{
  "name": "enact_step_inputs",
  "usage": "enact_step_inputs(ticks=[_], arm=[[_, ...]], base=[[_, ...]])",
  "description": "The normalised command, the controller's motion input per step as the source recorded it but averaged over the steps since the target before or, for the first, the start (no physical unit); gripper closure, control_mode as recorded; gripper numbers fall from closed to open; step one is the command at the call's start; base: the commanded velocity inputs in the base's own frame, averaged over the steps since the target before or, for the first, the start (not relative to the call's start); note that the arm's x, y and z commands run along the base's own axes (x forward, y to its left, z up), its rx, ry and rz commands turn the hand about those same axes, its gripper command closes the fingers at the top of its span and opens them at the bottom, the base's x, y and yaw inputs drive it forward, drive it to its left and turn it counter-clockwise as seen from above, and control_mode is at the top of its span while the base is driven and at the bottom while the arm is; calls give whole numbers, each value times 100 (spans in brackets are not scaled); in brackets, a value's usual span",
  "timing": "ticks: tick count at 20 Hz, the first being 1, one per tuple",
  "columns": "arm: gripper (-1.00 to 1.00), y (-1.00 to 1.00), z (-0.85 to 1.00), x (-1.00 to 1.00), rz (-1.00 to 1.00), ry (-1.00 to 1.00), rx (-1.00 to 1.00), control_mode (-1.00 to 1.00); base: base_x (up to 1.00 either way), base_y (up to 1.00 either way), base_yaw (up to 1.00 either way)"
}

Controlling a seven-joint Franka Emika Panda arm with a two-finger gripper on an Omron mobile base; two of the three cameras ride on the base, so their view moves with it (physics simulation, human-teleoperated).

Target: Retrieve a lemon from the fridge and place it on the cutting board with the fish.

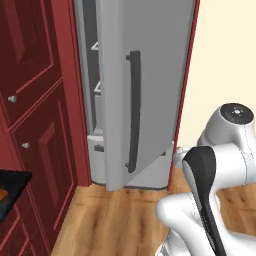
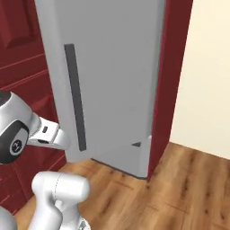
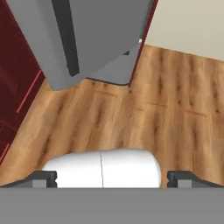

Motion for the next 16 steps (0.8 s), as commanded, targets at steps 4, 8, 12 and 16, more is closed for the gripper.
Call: enact_step_inputs(ticks=[4, 8, 12, 16], arm=[[-100, 0, 0, 0, 0, 0, 0, 100], [-100, 0, 0, 0, 0, 0, 0, 100], [-100, 0, 0, 0, 0, 0, 0, 100], [-100, 0, 0, 0, 0, 0, 0, 100]], base=[[-1, 75, -39], [-30, 42, -34], [-37, 59, -38], [-24, 84, -40]])
